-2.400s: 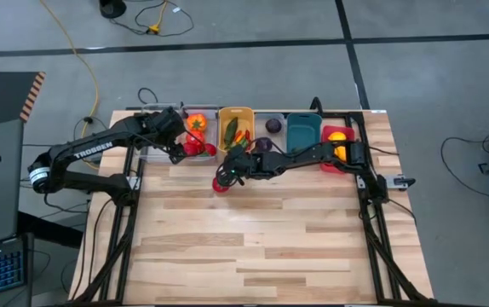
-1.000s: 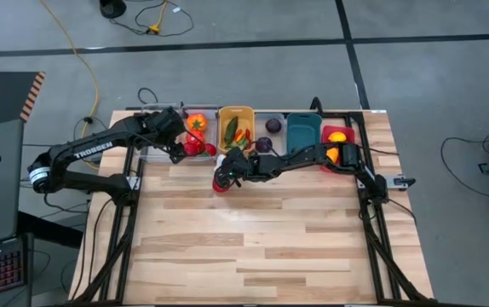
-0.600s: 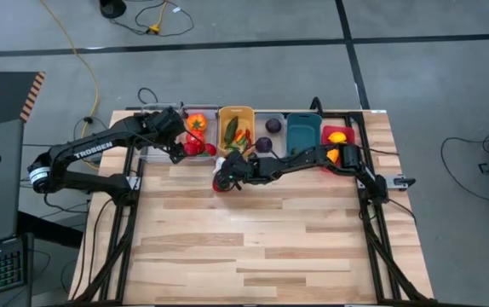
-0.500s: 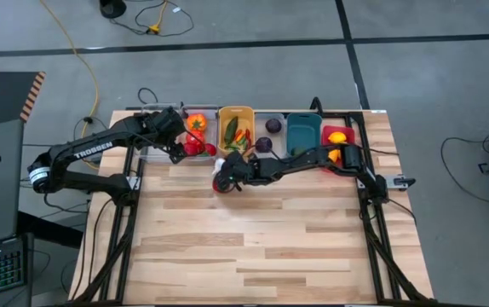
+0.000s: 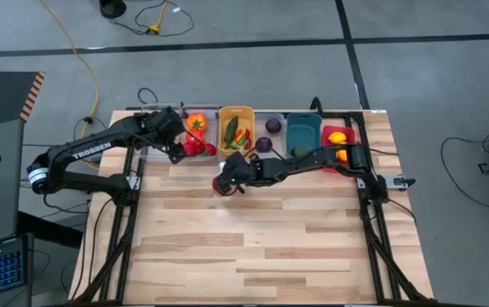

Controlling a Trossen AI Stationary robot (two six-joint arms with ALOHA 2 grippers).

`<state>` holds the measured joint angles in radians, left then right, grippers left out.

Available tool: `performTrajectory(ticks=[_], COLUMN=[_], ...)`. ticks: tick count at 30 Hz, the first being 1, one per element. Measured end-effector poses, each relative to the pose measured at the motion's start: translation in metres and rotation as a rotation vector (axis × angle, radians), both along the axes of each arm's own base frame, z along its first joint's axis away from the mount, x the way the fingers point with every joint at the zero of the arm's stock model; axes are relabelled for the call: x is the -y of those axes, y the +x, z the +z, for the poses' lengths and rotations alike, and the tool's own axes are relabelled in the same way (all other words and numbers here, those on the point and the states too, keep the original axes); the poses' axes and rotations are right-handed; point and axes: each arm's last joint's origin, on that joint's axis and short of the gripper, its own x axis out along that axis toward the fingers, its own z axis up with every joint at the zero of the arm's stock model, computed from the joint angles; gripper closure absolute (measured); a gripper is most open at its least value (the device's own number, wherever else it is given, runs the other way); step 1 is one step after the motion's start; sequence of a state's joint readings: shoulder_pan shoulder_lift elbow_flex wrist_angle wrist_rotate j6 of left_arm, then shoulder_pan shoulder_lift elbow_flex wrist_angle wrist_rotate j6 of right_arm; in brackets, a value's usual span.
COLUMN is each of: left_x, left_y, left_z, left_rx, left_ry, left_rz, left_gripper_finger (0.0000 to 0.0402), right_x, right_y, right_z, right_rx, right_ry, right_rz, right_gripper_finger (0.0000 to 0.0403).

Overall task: Sort produce into baskets
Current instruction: Put the garlic into the left transparent bin

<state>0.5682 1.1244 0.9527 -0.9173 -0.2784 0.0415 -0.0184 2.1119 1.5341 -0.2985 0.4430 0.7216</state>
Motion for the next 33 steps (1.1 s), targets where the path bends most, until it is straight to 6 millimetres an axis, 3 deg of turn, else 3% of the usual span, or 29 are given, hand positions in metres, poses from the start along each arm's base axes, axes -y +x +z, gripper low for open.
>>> performTrajectory(ticks=[23, 27, 33], left_x=[0.001, 0.001, 0.001], left_y=[0.001, 0.001, 0.001], left_z=[0.000, 0.000, 0.000], left_rx=[0.028, 0.027, 0.027], left_ry=[-0.032, -0.032, -0.032], left_rz=[-0.001, -0.001, -0.001], left_gripper_finger=[0.0123, 0.0123, 0.0123], right_x=[0.009, 0.015, 0.024], right_y=[0.000, 0.000, 0.000], right_z=[0.000, -0.001, -0.001], right_rx=[0.010, 0.019, 0.025], right_ry=[0.049, 0.076, 0.092], right_rz=[0.013, -0.002, -0.018], right_gripper_finger=[0.0293, 0.0266, 0.0182])
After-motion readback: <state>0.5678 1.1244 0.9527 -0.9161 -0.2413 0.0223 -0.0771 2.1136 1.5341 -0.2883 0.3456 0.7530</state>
